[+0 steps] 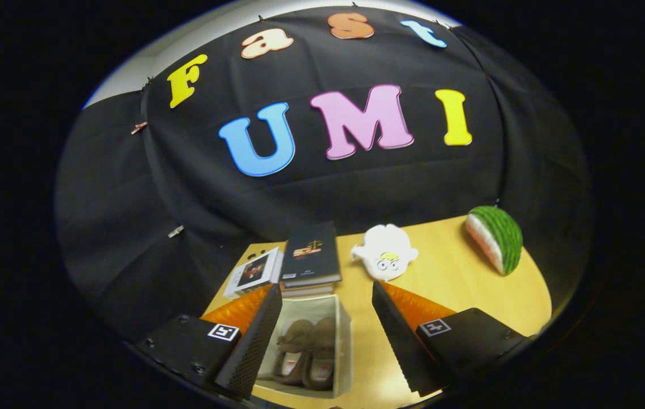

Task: Open the storage box then place both shoes into the box .Put the left shoe in first, then the right shoe, with the right side of both shoes facing outward in a uniform manner.

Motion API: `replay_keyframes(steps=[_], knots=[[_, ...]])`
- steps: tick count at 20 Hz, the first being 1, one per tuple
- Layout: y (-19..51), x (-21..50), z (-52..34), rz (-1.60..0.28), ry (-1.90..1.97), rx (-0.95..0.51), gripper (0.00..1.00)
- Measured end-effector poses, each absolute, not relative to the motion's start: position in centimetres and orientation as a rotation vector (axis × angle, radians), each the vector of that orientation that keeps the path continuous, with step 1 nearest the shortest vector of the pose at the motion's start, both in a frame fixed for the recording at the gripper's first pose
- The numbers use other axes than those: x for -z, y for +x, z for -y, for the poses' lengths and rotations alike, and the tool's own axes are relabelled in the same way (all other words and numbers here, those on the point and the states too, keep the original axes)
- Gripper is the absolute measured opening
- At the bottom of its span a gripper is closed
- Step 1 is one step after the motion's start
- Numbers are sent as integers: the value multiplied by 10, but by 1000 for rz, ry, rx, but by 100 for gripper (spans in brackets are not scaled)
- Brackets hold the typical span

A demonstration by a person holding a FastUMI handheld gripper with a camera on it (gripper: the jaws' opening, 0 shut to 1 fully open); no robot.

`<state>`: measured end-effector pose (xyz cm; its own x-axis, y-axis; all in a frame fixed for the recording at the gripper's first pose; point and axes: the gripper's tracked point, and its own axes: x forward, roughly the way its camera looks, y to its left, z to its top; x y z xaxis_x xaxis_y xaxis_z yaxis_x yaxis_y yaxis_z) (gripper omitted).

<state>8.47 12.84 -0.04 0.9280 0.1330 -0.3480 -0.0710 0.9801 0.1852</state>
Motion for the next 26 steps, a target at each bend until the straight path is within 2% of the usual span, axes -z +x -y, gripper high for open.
replay_keyframes(steps=[5, 11, 17, 26], knots=[[81, -40, -61, -175, 71, -11, 98], [71, -83, 35, 15, -90, 36, 97], [68, -68, 98, 7, -86, 6, 96], [48, -16, 110, -42, -36, -58, 97]])
